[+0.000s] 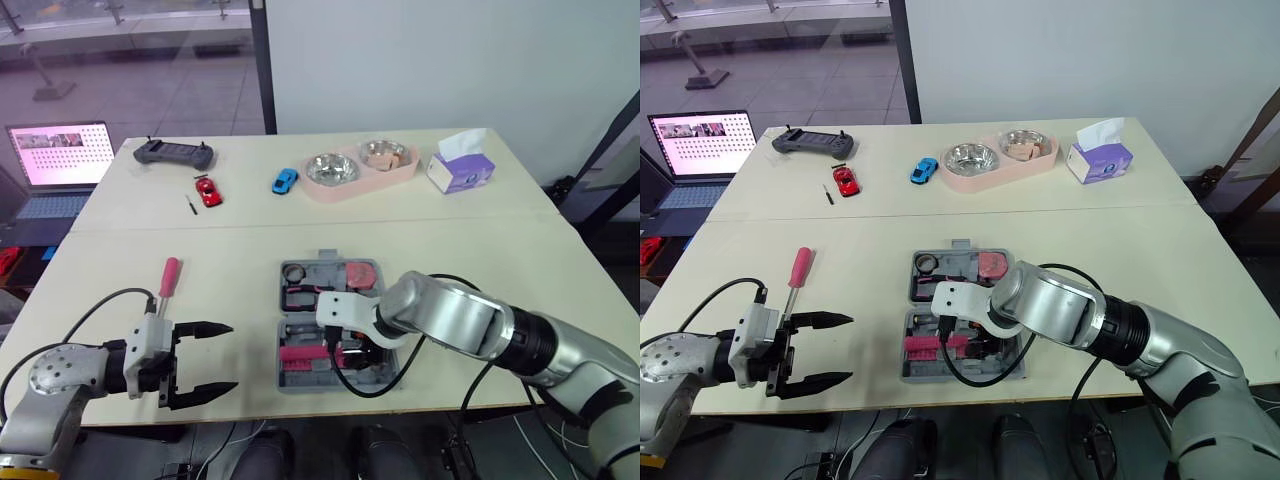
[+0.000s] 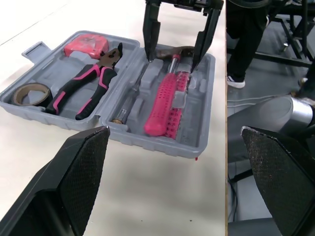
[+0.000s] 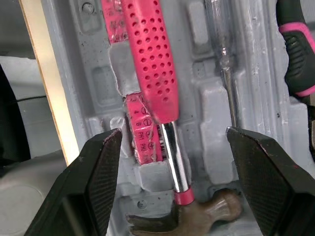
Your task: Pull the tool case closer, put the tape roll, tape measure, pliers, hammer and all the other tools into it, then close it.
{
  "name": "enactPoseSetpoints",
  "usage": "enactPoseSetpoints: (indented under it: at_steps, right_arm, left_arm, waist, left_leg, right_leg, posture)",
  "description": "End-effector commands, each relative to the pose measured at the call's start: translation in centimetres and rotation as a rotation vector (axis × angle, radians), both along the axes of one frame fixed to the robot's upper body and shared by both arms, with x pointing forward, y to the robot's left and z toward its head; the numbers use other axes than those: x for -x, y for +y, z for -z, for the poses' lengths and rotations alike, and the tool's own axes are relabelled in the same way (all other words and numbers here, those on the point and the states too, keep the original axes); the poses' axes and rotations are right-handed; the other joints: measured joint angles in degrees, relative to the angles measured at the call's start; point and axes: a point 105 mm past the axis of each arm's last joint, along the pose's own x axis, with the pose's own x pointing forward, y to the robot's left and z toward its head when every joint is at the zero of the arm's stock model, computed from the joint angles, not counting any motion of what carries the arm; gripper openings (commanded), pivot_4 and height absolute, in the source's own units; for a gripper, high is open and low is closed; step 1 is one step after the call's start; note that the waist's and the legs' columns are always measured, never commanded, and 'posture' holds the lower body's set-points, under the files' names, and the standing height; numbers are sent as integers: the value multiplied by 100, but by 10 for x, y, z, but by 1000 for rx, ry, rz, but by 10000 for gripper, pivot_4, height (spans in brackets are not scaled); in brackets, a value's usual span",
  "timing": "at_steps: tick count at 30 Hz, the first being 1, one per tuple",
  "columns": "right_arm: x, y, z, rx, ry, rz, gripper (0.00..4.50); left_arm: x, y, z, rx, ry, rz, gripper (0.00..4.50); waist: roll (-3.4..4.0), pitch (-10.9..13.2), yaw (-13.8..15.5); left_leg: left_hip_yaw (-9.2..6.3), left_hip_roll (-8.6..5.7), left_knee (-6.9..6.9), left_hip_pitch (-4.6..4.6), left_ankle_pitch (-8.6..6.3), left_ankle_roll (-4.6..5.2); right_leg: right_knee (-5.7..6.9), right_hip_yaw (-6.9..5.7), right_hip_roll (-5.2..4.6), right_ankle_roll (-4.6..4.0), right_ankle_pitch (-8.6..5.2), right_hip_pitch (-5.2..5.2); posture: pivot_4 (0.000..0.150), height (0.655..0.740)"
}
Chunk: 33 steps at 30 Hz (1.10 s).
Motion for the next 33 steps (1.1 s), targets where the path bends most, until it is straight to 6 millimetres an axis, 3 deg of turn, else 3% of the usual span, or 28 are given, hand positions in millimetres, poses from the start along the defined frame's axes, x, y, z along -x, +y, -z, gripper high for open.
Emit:
enactPoseSetpoints:
  at_steps: [1,11,23,26,31,32,33]
  right_arm:
    - [-1,0,-20,-60,-58,-8,36274]
    - [11,-14,-7,-65,-34,9,36274]
    - [4,-18,12,-77,-16,30,36274]
    - [4,-19,17,-73,-7,22,28003]
    - [1,-22,24,-69,-1,24,3243]
    - [1,-23,25,-67,1,24,194]
    - [0,-24,26,-66,1,25,194]
  left_arm:
    - [2,-3,-7,14,-18,15,45000]
    - [0,-4,-7,12,-12,23,45000]
    - [1,-3,-7,9,-7,22,45000]
    - [1,-3,-7,7,-4,21,45000]
    - [2,-3,-8,8,-3,20,45000]
    - [2,-3,-8,8,-2,20,45000]
    - [2,-4,-8,8,-2,19,45000]
  waist:
    - [0,0,1]
    - [-1,-1,3]
    - [-2,-1,10]
    - [-2,-1,9]
    - [-2,-1,4]
    - [-2,-2,6]
    - [-2,-2,14]
  left_leg:
    - [0,0,0,0,0,0]
    - [0,0,2,0,0,0]
    - [0,0,3,0,0,0]
    - [0,0,4,0,0,0]
    - [0,1,3,0,0,0]
    - [0,1,3,0,0,0]
    - [-2,1,3,1,0,0]
  right_leg:
    - [0,0,0,0,0,0]
    - [-2,-1,0,-1,-1,3]
    - [-2,-2,6,-1,0,5]
    - [-2,-2,6,0,0,5]
    - [-2,-2,7,0,0,4]
    - [-2,-2,7,0,0,4]
    - [-2,-2,8,0,0,6]
  posture:
    - [1500,7400]
    - [1500,7400]
    - [1500,7400]
    - [1500,7400]
    - [1500,7400]
    - [1500,7400]
    - [1500,7400]
